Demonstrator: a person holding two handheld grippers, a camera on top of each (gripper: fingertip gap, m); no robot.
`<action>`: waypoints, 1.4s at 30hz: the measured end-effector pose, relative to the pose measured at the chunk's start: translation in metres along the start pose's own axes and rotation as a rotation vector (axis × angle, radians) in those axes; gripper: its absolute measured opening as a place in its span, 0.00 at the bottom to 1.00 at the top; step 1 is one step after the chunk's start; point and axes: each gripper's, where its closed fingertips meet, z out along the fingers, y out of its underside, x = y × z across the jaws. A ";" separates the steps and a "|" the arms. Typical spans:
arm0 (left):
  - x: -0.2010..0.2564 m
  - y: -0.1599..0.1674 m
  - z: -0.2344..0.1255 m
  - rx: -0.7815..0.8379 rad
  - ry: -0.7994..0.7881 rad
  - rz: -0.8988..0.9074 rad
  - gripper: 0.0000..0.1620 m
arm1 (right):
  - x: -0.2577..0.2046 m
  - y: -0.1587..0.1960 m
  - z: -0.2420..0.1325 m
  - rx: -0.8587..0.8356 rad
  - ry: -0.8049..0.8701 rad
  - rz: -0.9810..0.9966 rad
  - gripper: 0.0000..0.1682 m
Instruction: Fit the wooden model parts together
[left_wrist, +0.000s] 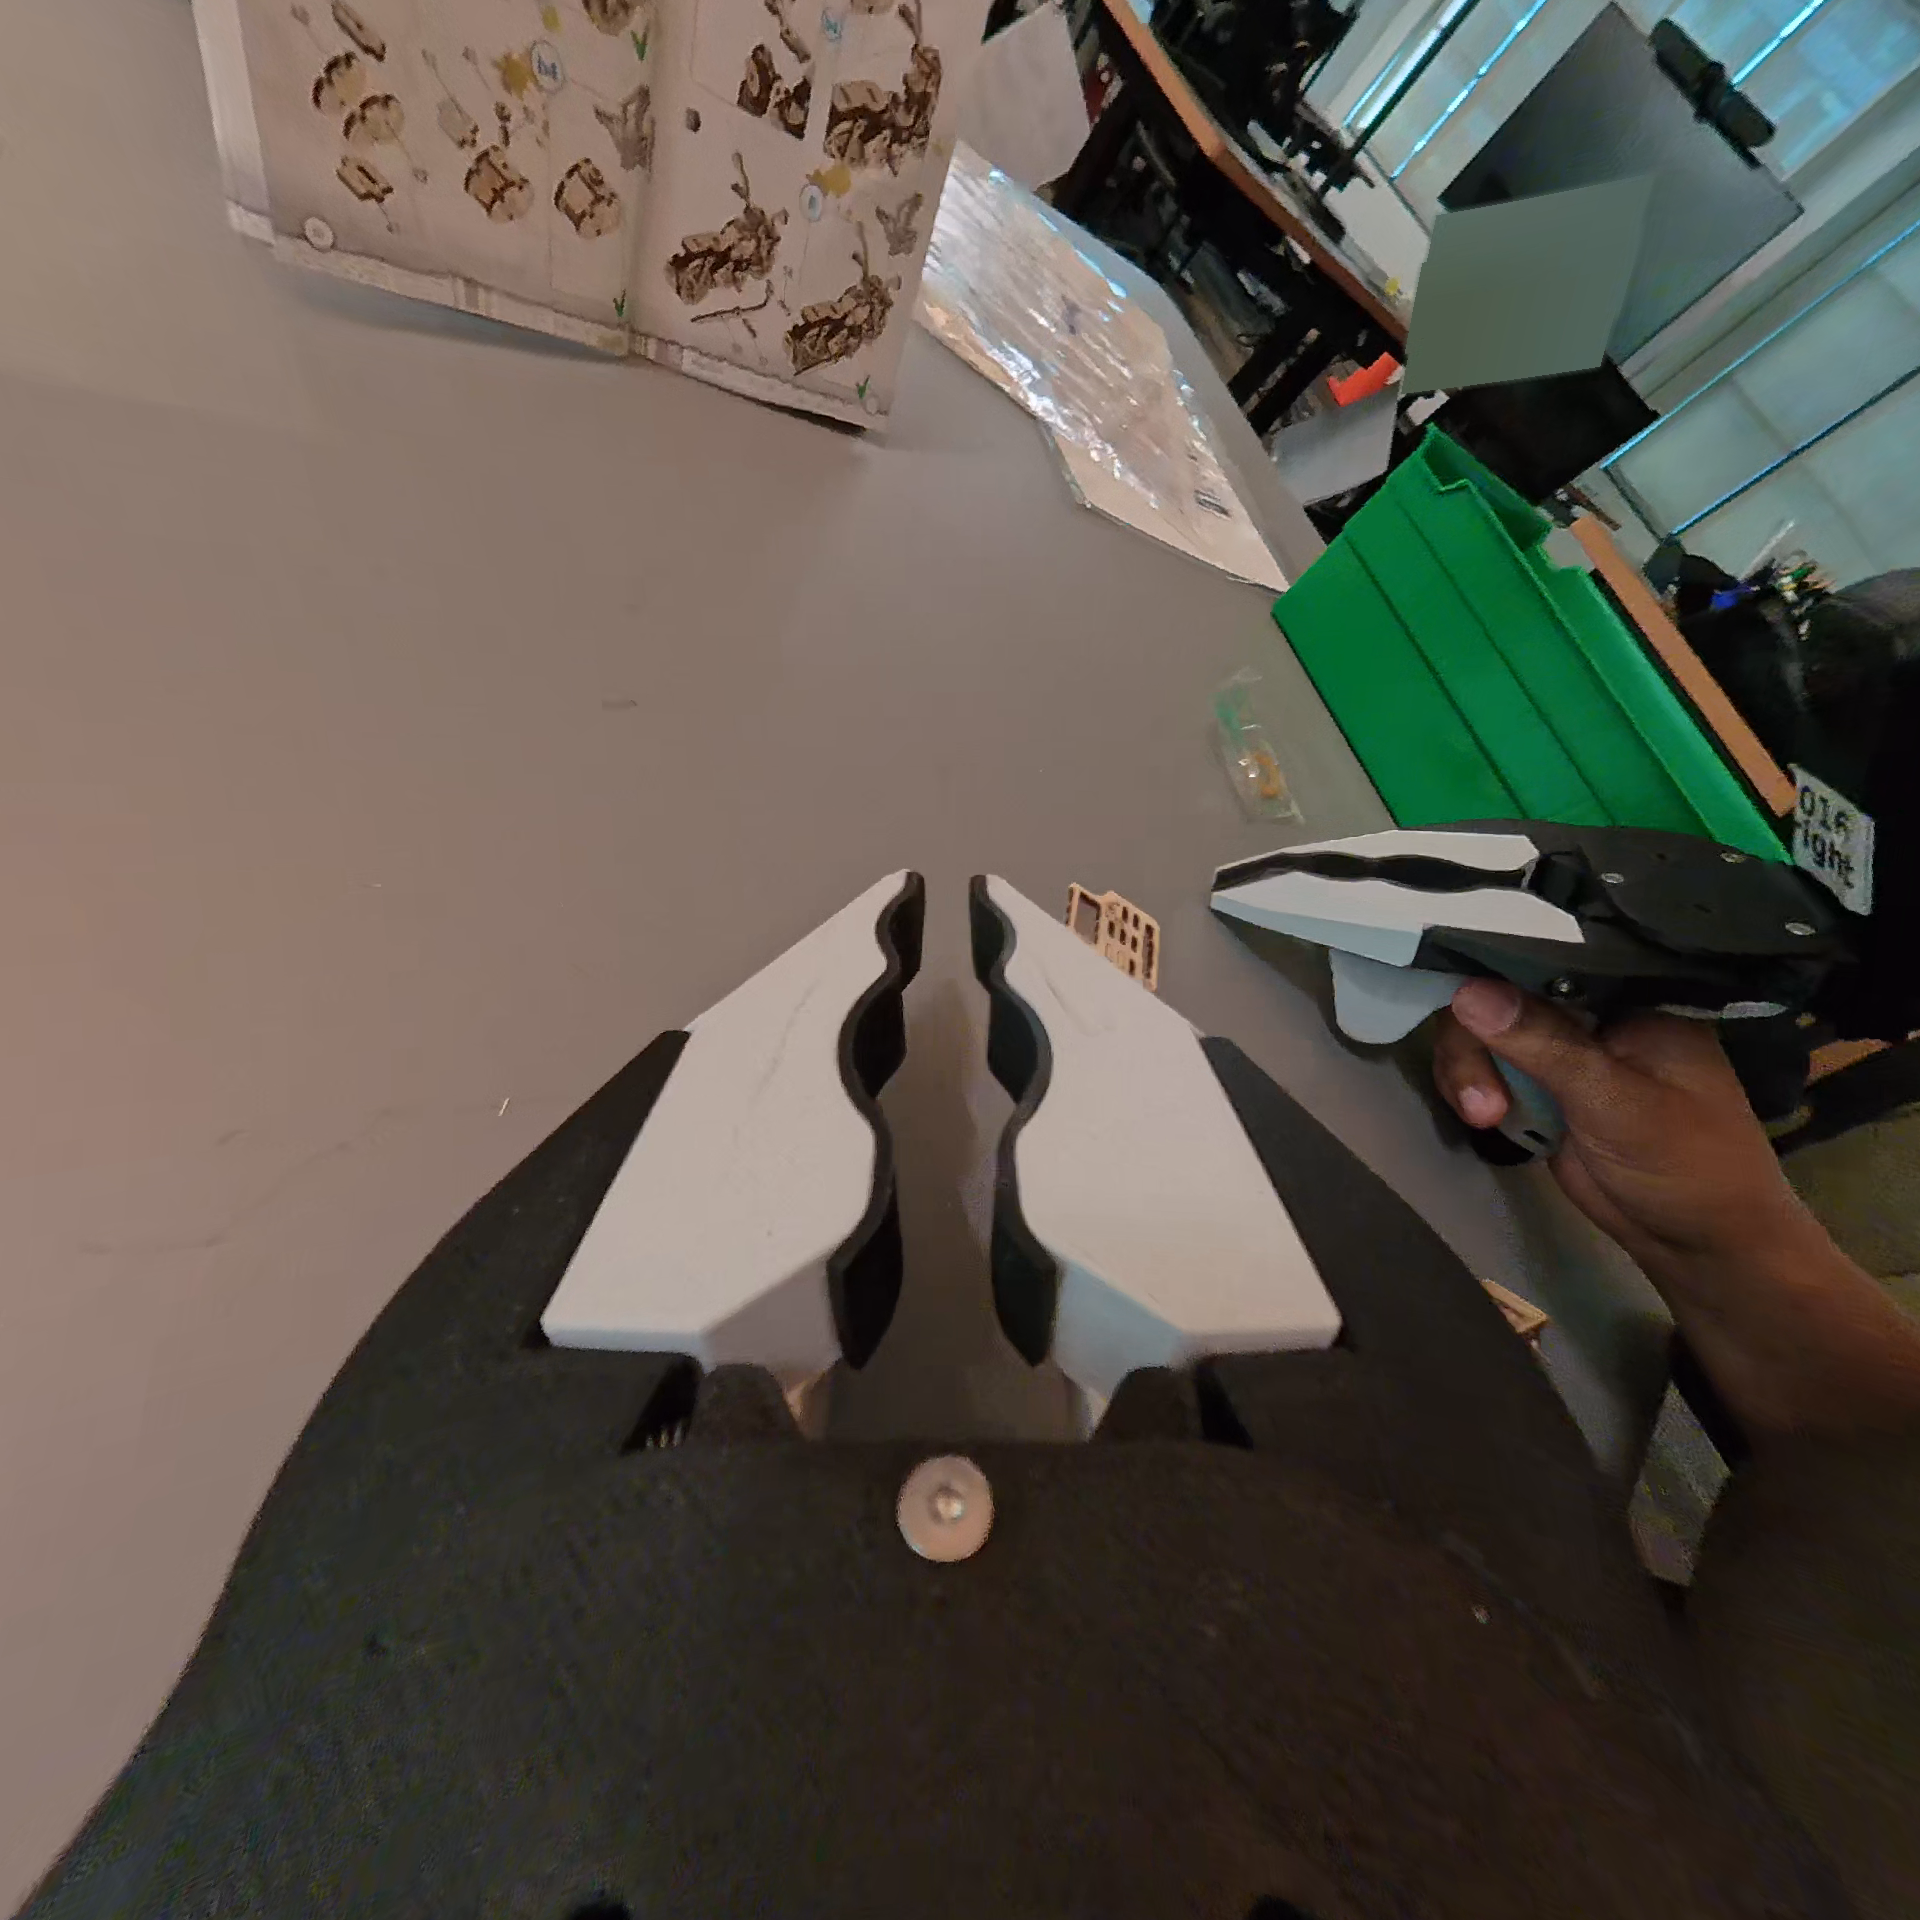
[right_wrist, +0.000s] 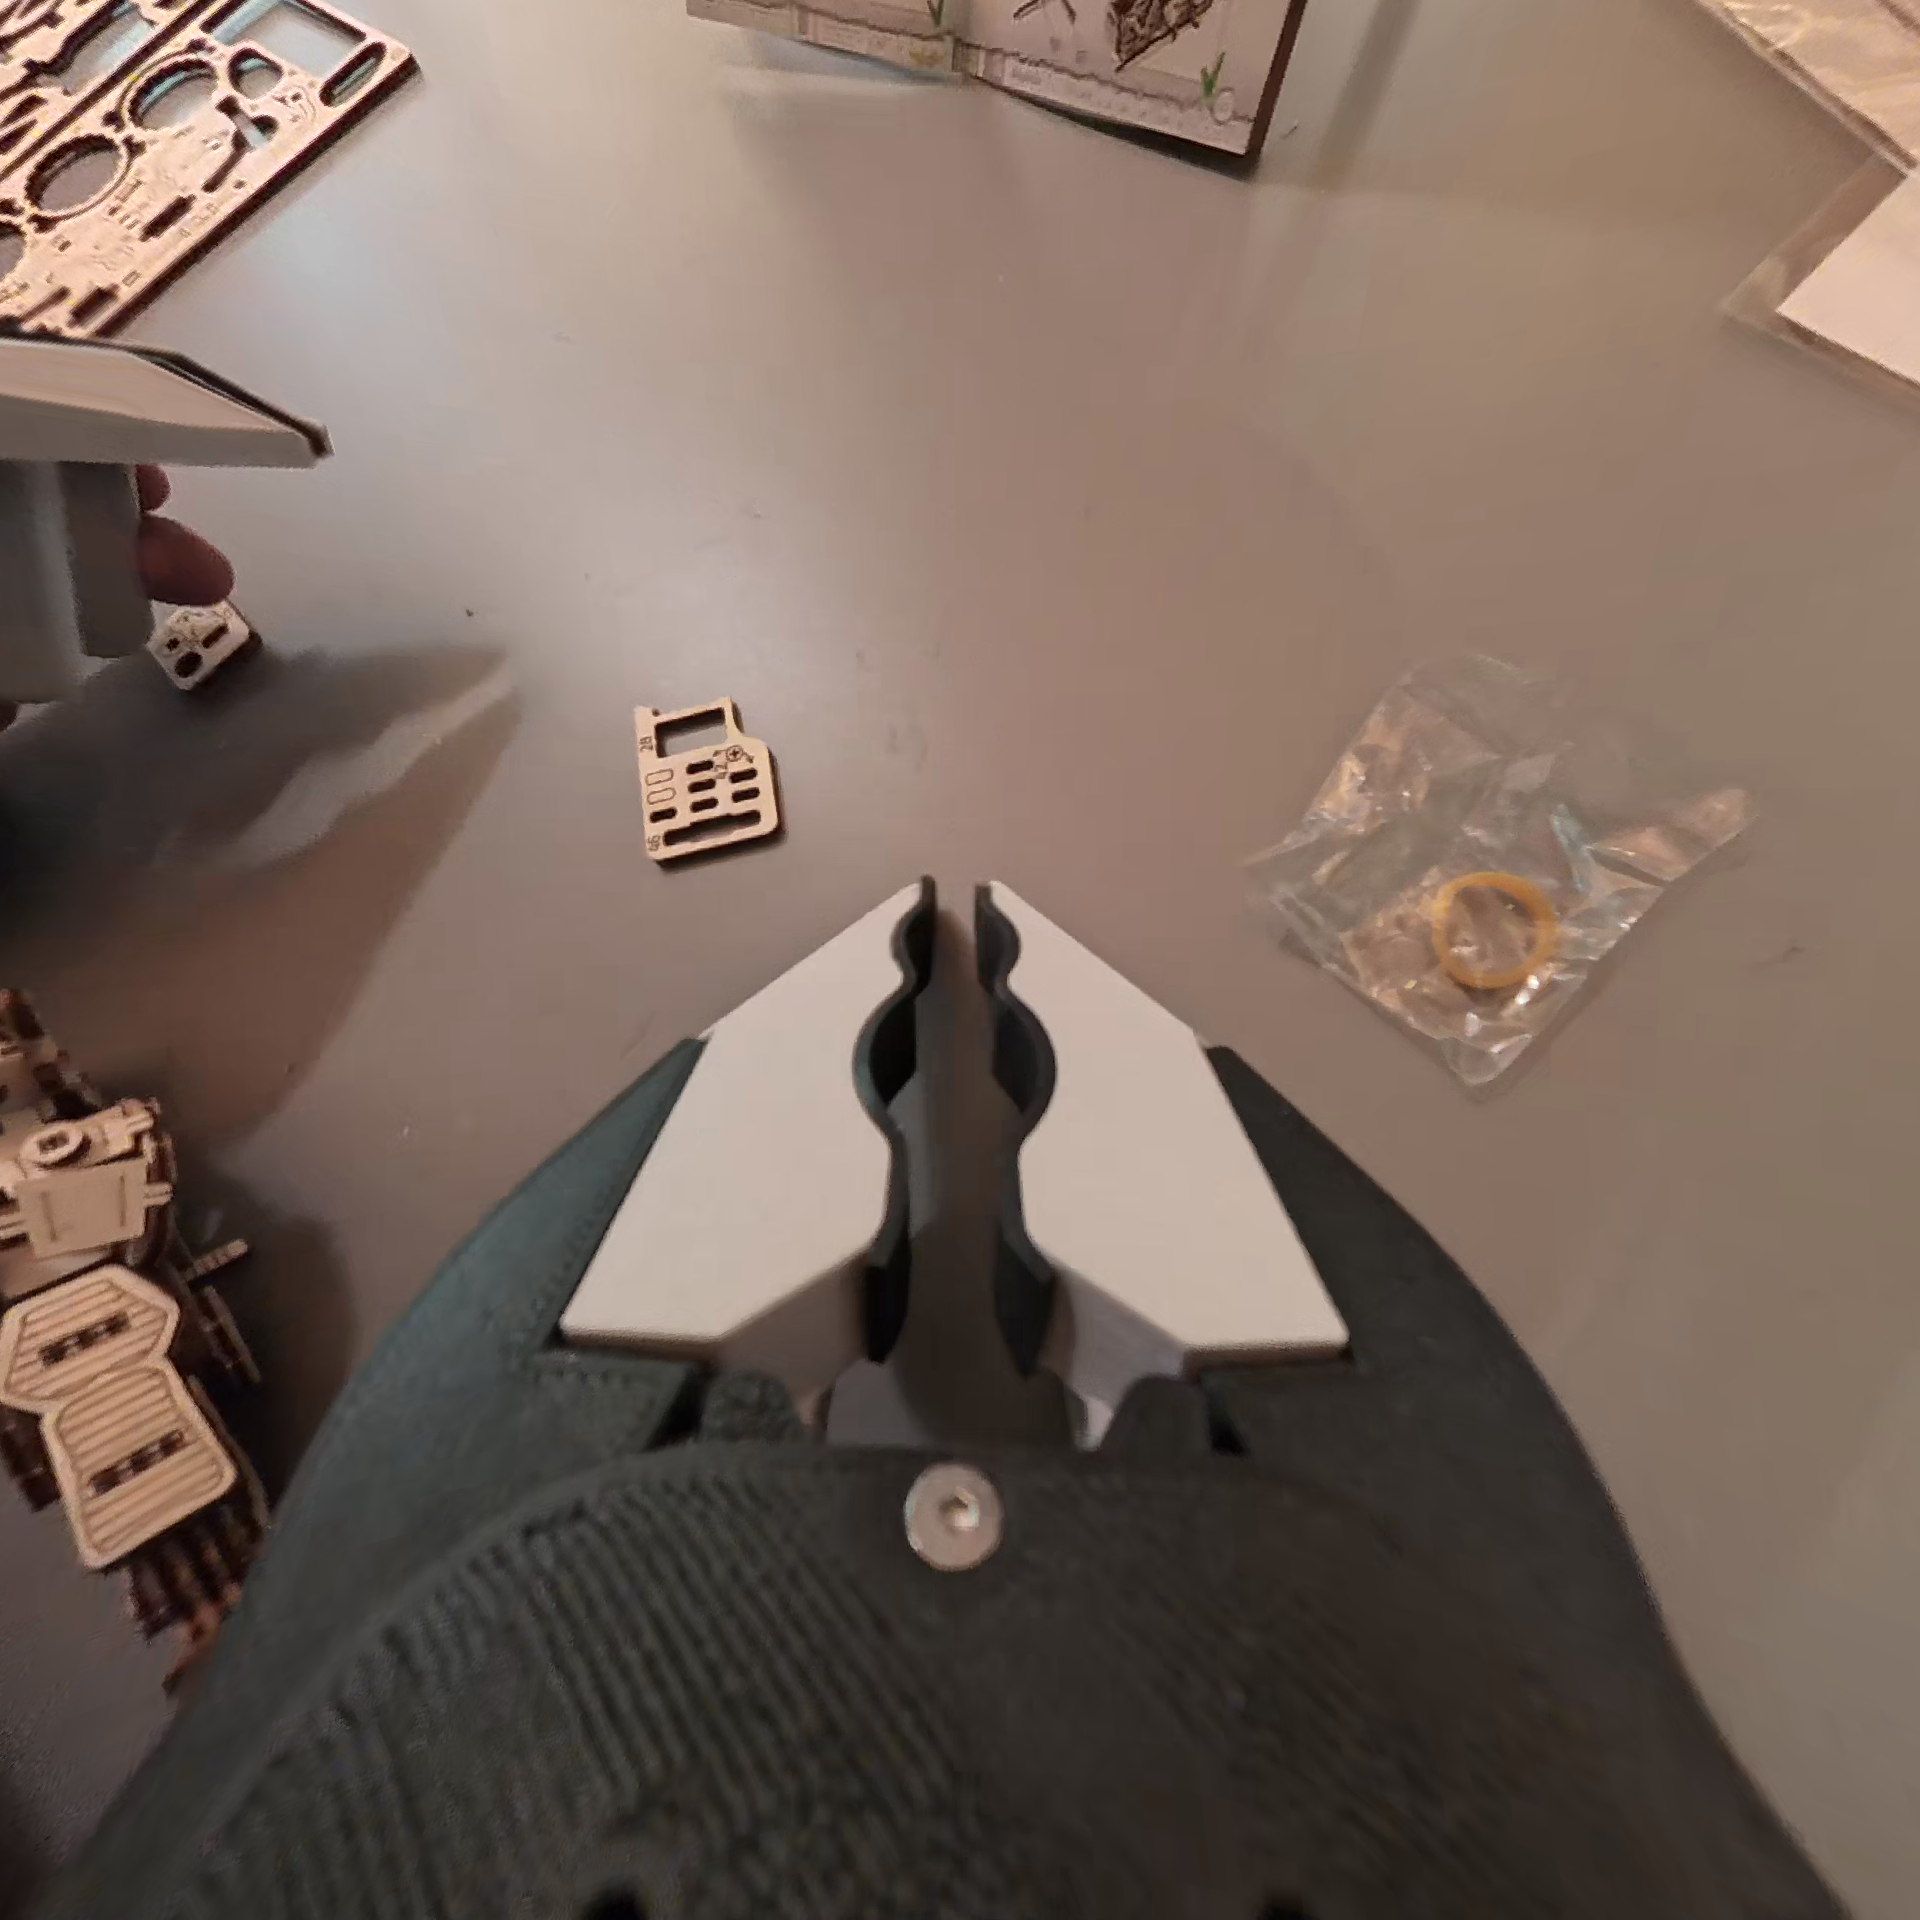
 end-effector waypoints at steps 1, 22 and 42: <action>0.003 -0.001 -0.001 0.013 0.014 0.011 0.07 | 0.000 0.000 -0.002 0.006 -0.001 0.001 0.06; -0.115 -0.031 -0.141 0.165 -0.602 0.166 0.59 | -0.065 -0.057 0.005 0.211 -0.239 -0.087 0.07; -0.180 -0.024 -0.105 -0.354 -0.706 0.244 0.60 | -0.056 -0.056 0.001 0.244 -0.204 -0.092 0.06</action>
